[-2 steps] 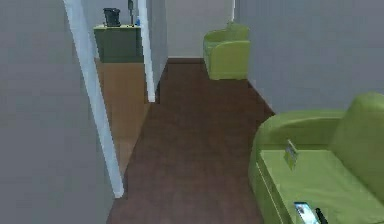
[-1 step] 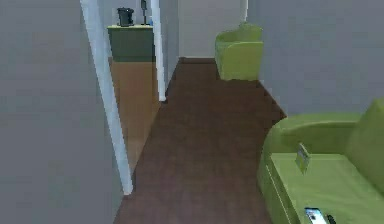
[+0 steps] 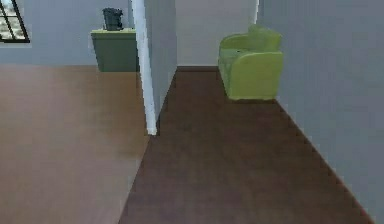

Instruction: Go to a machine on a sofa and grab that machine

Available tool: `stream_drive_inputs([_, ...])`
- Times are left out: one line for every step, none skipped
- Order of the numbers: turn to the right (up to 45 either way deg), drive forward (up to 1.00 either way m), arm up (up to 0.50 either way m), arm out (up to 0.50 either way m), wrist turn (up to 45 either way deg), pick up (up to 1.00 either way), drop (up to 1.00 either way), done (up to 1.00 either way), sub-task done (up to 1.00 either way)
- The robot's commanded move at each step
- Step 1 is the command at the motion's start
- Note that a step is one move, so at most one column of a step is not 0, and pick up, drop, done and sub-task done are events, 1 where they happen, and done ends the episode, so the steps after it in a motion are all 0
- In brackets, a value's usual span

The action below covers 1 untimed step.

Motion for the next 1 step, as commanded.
stream_drive_inputs([0.0,1.00,0.00,0.00,0.0,0.00,0.00,0.00,0.00])
